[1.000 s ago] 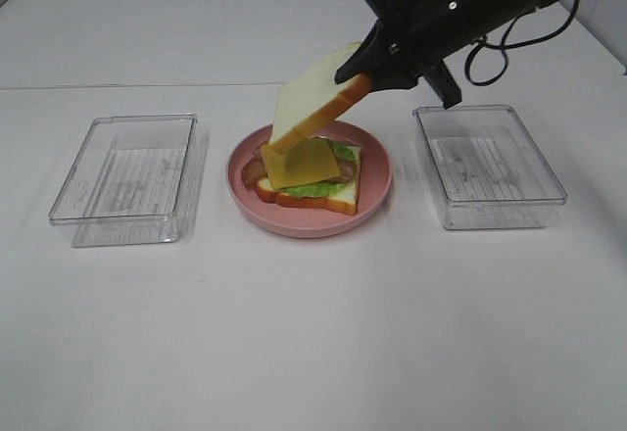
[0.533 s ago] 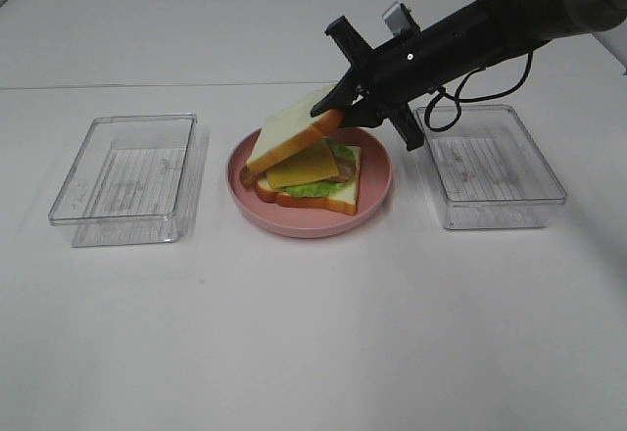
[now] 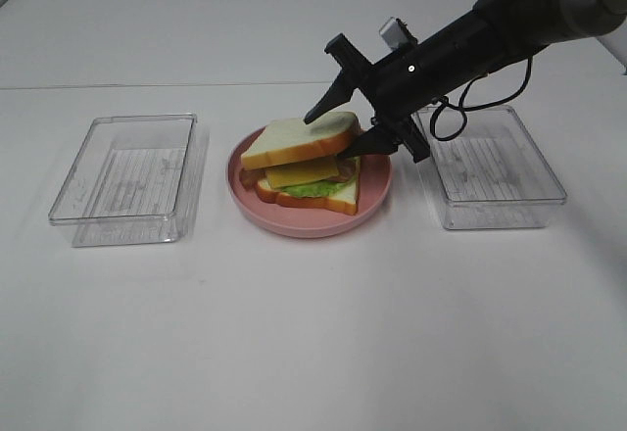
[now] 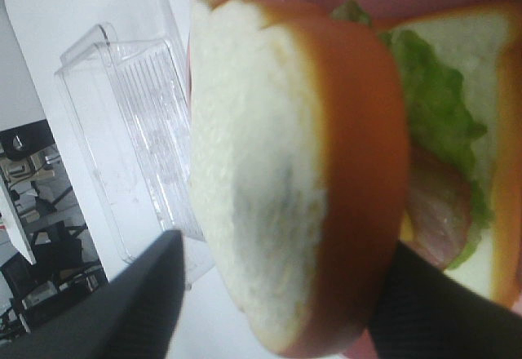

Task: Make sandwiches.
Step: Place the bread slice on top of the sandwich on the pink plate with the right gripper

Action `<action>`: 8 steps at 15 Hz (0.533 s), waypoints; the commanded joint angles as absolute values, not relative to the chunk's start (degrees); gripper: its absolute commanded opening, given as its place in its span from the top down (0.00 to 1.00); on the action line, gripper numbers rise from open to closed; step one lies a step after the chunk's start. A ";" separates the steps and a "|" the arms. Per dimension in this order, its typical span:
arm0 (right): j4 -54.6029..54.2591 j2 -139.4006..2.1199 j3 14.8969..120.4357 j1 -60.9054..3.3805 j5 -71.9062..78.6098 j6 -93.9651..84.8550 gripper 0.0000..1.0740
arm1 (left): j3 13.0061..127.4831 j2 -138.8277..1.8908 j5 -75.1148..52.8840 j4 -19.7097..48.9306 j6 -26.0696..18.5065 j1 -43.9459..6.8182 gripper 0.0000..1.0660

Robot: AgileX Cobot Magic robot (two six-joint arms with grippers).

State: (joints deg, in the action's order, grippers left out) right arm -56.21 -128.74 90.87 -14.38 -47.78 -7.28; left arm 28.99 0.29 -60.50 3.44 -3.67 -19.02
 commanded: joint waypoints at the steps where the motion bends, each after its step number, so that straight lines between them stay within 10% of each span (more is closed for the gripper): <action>1: -54.26 -128.97 90.81 -14.32 -51.05 -8.88 0.29 | 28.65 1.55 -59.99 3.67 -3.61 -19.08 0.13; 8: -32.77 -122.96 90.76 -14.32 -55.46 -3.32 0.29 | 28.65 1.55 -59.99 3.67 -3.61 -19.08 0.13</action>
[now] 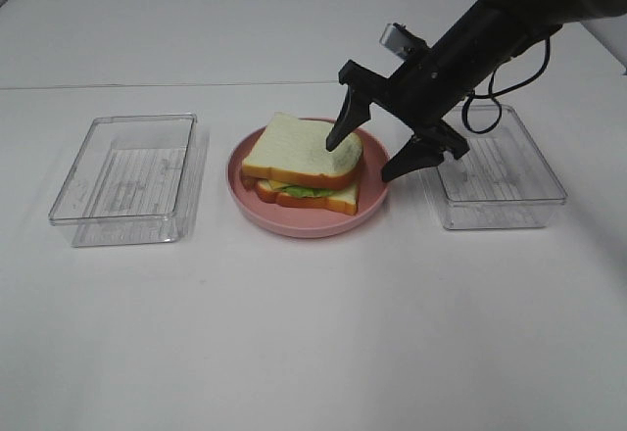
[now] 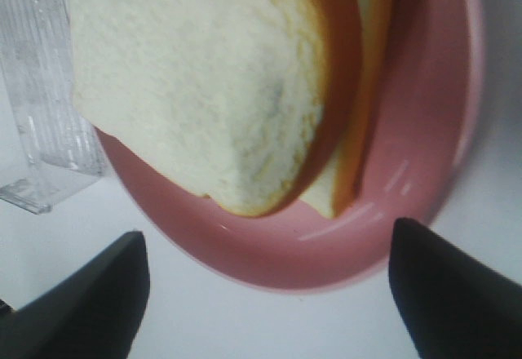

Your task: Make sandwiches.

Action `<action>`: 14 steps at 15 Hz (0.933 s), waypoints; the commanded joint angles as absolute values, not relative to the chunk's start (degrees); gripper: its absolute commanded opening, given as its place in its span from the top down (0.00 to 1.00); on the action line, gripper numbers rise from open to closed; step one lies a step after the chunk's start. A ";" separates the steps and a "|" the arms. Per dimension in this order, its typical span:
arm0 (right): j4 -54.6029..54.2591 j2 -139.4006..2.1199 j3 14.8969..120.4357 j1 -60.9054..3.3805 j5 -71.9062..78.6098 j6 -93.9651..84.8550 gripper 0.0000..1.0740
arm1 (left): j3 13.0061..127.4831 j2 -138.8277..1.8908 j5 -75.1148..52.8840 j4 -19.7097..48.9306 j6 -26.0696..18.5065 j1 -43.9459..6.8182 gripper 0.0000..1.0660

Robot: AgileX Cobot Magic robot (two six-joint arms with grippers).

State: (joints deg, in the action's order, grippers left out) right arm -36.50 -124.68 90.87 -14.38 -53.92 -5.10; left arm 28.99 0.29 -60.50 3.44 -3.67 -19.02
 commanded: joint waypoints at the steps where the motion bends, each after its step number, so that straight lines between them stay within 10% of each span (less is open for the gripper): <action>1: -29.28 -121.35 90.76 -14.32 -56.67 -2.46 0.29 | 28.65 1.55 -59.99 3.67 -3.61 -19.08 0.13; 14: -10.08 -80.67 72.25 -14.38 -68.53 -2.52 0.29 | 28.65 1.55 -59.99 3.67 -3.61 -19.08 0.13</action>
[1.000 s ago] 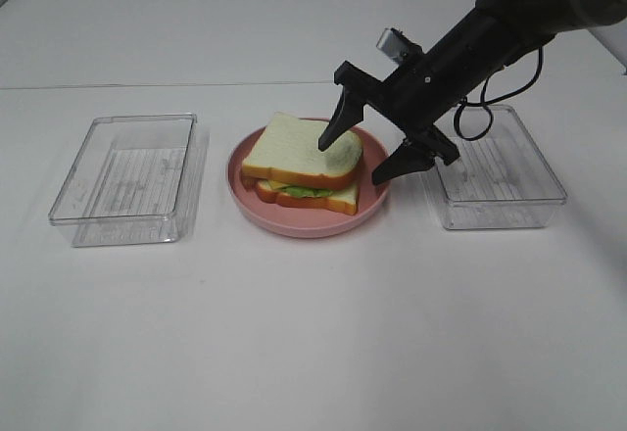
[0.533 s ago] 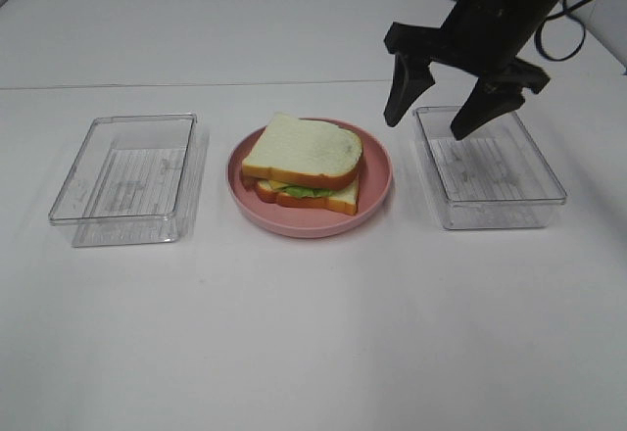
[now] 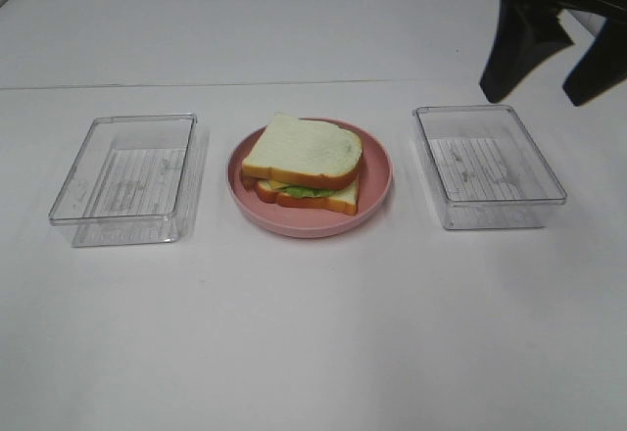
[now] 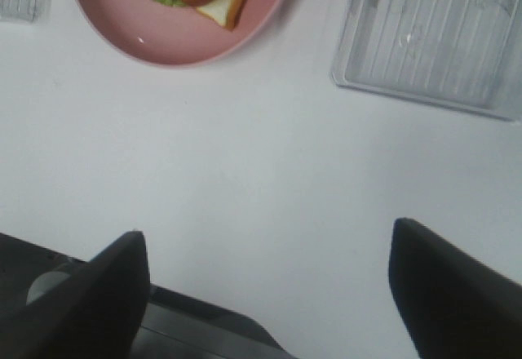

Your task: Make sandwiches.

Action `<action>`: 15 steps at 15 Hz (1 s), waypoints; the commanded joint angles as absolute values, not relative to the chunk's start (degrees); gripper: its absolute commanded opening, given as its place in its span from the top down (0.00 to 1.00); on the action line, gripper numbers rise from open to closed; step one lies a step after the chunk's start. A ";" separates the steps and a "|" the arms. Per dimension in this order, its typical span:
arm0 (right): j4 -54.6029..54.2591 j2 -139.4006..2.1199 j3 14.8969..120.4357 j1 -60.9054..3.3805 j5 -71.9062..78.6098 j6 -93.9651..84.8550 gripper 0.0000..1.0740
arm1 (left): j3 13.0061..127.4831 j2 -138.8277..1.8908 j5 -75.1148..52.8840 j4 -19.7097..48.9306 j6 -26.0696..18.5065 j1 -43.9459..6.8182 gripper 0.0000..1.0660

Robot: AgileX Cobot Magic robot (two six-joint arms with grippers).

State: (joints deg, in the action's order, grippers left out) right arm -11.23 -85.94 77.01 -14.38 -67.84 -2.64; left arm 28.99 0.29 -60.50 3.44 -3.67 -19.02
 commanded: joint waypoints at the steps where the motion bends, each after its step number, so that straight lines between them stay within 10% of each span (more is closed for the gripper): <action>1: -9.28 -75.69 68.07 -14.38 -68.35 -2.52 0.29 | 28.65 1.55 -59.99 3.67 -3.61 -19.08 0.13; 15: -3.67 -0.92 28.71 -14.38 -60.56 -6.82 0.29 | 28.65 1.55 -59.99 3.67 -3.61 -19.08 0.13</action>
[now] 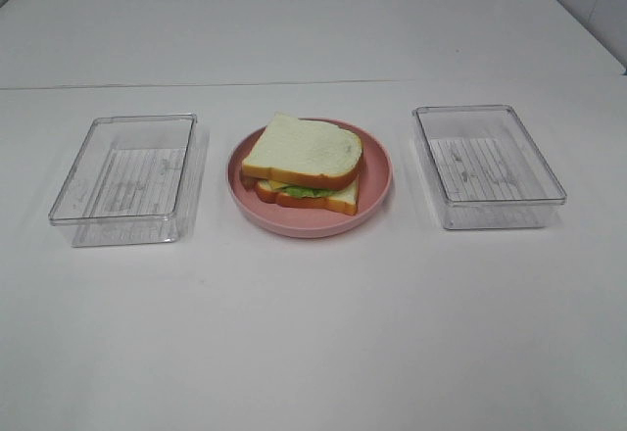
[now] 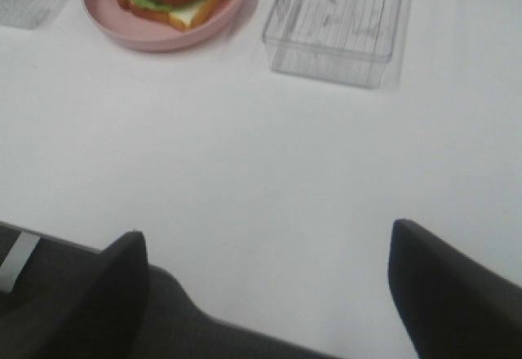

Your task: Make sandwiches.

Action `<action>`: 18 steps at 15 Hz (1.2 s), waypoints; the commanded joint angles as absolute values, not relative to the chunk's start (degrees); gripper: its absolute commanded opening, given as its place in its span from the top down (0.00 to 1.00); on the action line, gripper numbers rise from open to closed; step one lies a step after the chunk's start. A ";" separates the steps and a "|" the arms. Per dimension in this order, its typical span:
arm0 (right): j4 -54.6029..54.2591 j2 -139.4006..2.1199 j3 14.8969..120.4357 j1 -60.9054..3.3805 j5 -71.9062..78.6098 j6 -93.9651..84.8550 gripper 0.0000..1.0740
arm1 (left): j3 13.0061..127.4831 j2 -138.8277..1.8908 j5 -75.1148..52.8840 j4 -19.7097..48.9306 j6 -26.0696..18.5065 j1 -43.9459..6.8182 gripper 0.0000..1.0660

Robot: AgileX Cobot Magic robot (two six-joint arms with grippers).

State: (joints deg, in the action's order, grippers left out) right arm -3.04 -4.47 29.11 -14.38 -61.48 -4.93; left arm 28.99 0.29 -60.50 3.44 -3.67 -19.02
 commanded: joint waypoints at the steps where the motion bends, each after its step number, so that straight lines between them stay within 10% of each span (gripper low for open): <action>1: -4.01 0.17 28.71 -14.38 -60.56 -7.22 0.29 | 28.65 1.55 -59.99 3.67 -3.61 -19.08 0.13; 15: -4.47 0.92 28.71 -13.41 -60.56 -7.10 0.29 | 28.65 1.55 -59.99 3.67 -3.61 -19.02 0.13; 18: -4.41 0.92 28.71 -5.39 -60.56 -7.10 0.29 | 28.65 1.55 -59.99 3.67 -3.61 -9.85 0.13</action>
